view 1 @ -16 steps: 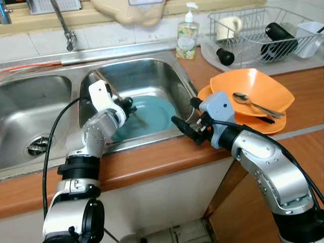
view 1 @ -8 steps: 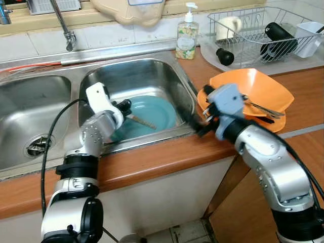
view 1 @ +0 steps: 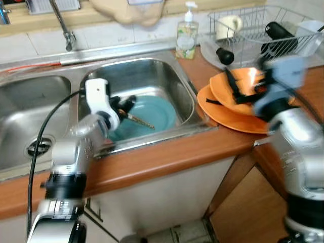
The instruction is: Kitchen organization
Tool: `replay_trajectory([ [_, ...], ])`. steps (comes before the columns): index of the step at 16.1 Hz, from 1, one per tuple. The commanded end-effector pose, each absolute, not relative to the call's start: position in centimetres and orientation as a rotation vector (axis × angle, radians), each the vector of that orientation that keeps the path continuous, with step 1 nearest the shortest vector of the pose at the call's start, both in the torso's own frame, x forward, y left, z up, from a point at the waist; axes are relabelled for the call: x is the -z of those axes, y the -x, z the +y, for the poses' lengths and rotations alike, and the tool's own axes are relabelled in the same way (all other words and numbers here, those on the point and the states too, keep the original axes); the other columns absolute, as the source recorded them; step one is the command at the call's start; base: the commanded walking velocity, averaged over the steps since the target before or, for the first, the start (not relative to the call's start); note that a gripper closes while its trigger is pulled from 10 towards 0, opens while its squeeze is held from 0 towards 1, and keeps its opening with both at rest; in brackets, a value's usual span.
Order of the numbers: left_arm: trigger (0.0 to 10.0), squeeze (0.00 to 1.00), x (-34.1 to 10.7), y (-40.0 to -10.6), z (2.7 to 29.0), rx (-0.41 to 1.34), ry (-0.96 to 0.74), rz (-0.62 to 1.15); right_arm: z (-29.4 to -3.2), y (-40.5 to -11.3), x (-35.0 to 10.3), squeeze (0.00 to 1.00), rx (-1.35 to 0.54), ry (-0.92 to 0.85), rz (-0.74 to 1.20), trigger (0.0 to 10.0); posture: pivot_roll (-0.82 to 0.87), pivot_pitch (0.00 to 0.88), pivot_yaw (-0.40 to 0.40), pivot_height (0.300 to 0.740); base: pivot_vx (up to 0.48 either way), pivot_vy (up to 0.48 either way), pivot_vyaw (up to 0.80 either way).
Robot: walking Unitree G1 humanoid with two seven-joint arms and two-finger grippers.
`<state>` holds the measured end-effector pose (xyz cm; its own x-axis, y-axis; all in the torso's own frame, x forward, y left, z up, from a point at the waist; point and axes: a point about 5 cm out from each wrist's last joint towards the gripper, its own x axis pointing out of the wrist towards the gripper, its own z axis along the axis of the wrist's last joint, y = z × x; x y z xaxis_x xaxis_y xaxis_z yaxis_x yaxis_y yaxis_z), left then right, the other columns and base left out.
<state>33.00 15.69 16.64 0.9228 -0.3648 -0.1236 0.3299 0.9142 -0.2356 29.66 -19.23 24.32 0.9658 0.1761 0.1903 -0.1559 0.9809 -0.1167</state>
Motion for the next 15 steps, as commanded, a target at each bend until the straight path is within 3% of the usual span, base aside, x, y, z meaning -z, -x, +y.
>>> replay_trajectory([
  [1, 10.0, 0.00, -17.5, -32.2, 15.0, 0.448, 0.190, 0.105, -20.2, -29.6, -24.6, 0.36, -0.140, 0.094, -0.200, 10.0, -0.03, 0.000, 0.087, 0.740, 0.000, 0.000, 0.00],
  [3, 10.0, 0.00, -17.7, -30.6, 14.4, 0.515, 0.184, 0.058, -21.6, -29.0, -24.3, 0.33, -0.115, 0.080, -0.190, 10.0, -0.03, 0.000, 0.086, 0.740, 0.000, 0.000, 0.00],
  [5, 10.0, 0.00, -17.3, -29.0, 14.0, 0.580, 0.135, 0.048, -24.0, -28.5, -23.7, 0.00, -0.027, 0.047, -0.157, 10.0, -0.04, 0.000, 0.082, 0.740, 0.000, 0.000, 0.00],
  [9, 10.0, 0.00, -17.2, -27.3, 12.9, 0.679, 0.143, 0.026, -29.2, -28.8, -22.6, 0.00, 0.314, 0.071, -0.087, 10.0, -0.04, 0.000, 0.076, 0.740, 0.000, 0.000, 0.00],
  [15, 10.0, 0.00, -17.1, -26.5, 12.1, 0.799, 0.100, 0.034, -32.6, -30.2, -19.2, 0.00, 0.365, 0.243, 0.144, 10.0, -0.04, 0.000, 0.072, 0.740, 0.000, 0.000, 0.00],
])
